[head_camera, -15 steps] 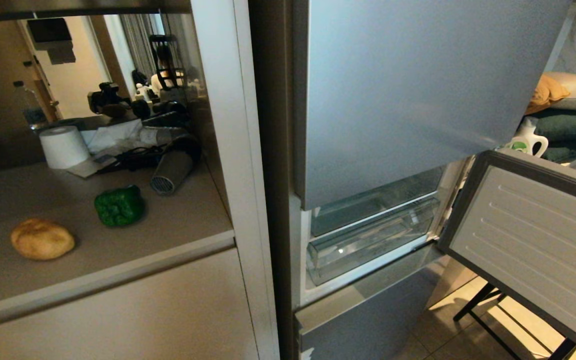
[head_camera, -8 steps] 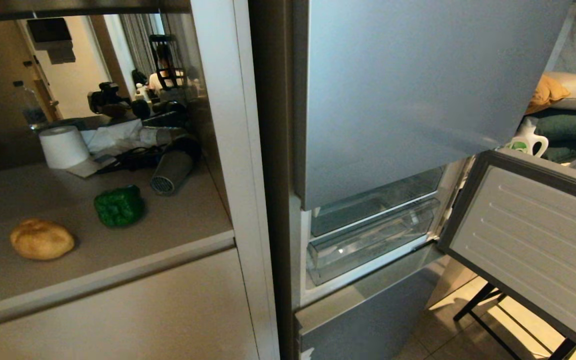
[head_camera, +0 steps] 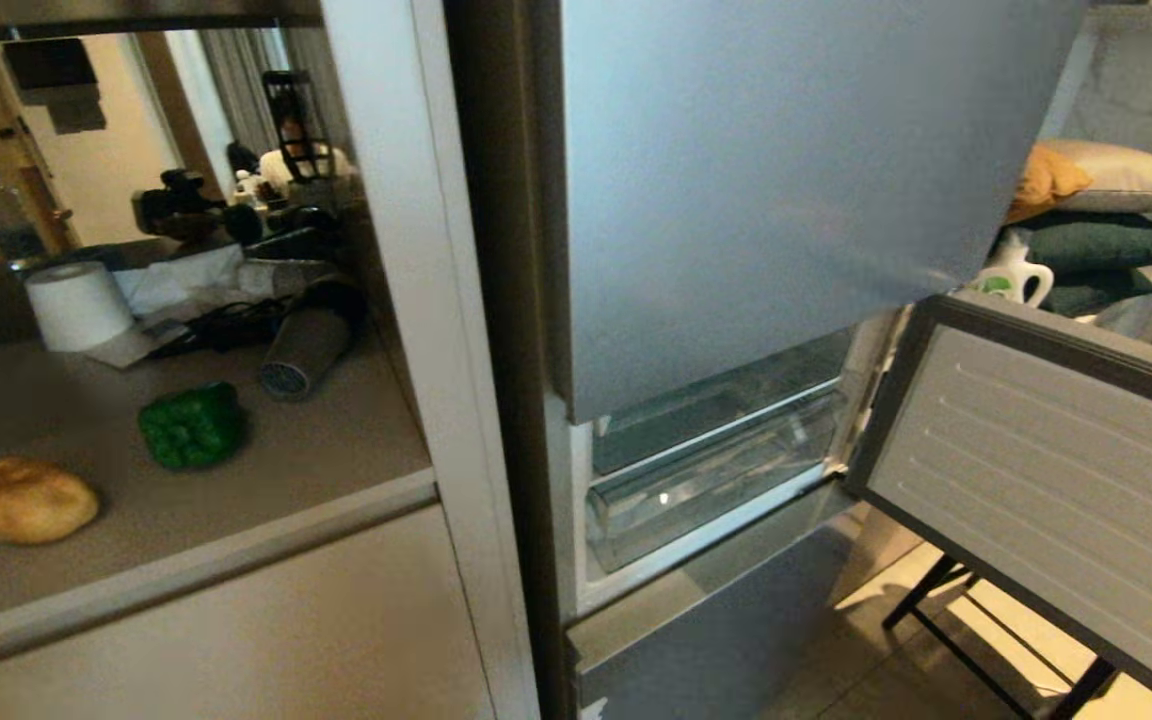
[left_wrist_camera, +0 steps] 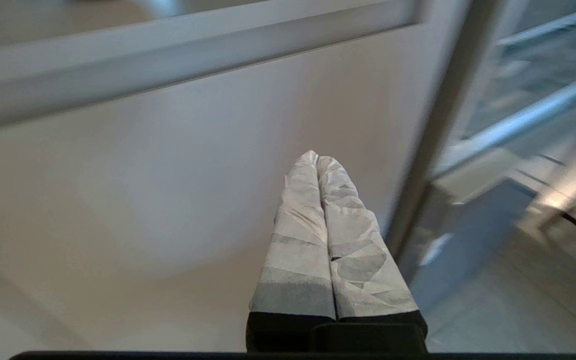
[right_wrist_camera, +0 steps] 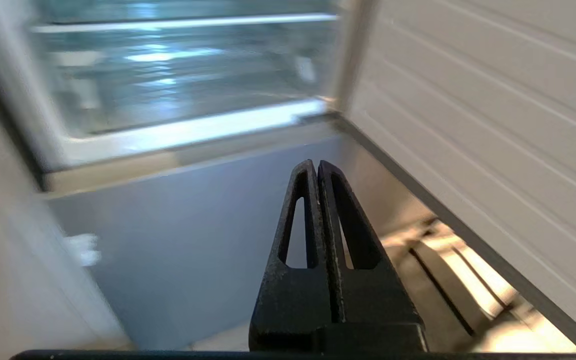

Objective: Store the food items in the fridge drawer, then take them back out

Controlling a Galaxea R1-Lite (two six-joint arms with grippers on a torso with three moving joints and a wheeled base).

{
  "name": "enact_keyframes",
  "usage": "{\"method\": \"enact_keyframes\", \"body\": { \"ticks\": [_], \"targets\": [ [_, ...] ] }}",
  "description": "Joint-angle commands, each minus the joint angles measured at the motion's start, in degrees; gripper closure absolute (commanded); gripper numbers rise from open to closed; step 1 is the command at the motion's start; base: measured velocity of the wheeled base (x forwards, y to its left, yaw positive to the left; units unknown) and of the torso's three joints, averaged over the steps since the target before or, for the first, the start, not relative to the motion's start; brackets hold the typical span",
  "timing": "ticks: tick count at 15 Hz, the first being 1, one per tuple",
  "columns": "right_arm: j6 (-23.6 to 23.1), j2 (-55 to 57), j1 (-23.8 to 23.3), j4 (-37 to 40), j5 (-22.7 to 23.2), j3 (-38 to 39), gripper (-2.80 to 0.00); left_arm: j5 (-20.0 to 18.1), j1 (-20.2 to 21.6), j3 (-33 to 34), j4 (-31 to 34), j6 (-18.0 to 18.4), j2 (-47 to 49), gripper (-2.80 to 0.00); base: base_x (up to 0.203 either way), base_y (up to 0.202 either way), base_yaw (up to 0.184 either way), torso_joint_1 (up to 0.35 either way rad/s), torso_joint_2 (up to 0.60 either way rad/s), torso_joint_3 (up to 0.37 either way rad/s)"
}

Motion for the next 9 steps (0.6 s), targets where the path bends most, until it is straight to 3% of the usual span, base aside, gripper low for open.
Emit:
{"method": "enact_keyframes", "body": {
  "ticks": [1, 9],
  "targets": [
    [-0.05, 0.18, 0.02, 0.04, 0.0, 0.01, 0.0, 0.02, 0.02, 0.04, 0.01, -0.02, -0.02, 0.0, 0.001, 0.006, -0.173, -0.002, 0.0, -0.007],
    [1.95, 0.18, 0.02, -0.04, -0.08, 0.01, 0.0, 0.02, 0.02, -0.05, 0.01, -0.02, -0.02, 0.0, 0.0, 0.008, -0.174, 0.004, 0.0, 0.002]
  ]
}}
